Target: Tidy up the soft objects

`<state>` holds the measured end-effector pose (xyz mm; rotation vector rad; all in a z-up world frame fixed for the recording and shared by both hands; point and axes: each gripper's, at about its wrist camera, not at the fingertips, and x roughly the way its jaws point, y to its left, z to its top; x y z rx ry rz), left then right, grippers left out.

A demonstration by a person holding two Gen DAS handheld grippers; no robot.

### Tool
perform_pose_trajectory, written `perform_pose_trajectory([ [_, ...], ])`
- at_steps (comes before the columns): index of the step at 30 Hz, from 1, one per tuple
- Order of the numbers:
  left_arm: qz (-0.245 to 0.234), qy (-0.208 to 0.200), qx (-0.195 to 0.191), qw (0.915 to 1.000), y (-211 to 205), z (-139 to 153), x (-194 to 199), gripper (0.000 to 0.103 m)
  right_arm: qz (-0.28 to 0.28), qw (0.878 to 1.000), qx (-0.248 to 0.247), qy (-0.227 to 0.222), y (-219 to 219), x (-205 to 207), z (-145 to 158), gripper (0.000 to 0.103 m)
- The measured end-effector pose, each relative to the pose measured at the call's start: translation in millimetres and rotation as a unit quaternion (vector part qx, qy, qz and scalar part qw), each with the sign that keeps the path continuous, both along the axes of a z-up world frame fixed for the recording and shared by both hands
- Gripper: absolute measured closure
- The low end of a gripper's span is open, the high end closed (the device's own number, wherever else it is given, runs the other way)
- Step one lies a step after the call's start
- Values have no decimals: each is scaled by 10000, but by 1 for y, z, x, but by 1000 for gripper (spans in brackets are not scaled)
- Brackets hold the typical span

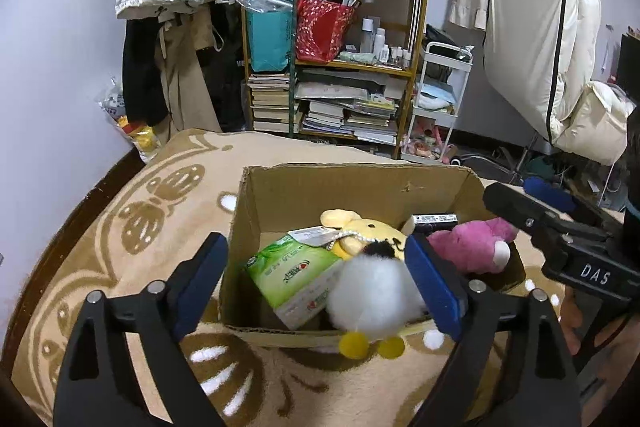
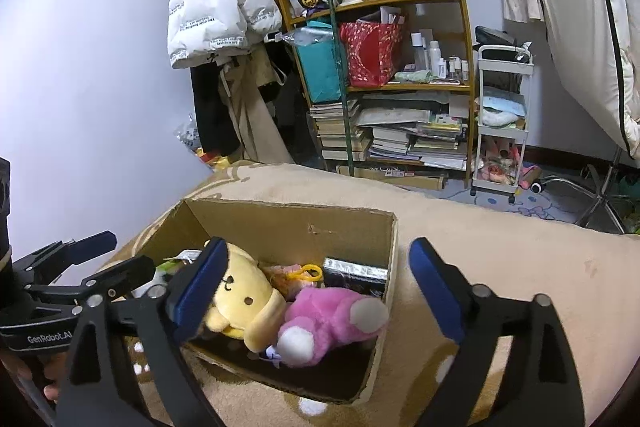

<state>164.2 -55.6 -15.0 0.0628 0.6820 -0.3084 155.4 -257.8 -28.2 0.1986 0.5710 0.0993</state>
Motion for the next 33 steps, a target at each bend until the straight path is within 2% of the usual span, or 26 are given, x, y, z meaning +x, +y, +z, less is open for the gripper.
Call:
perform_pose_trajectory([
  [9,108,-98,302,9994,5,11,-23,12,-54,10000,-32,-53,-1,-13,12,0],
  [24,251,-388,288,9985,25,43,-88,8,-198,9993,-175,-259,3,-71,42,0],
  [33,288,-653,419,9966,33,58,-128,6,-195,9984,-400,-362,13,-104,58,0],
])
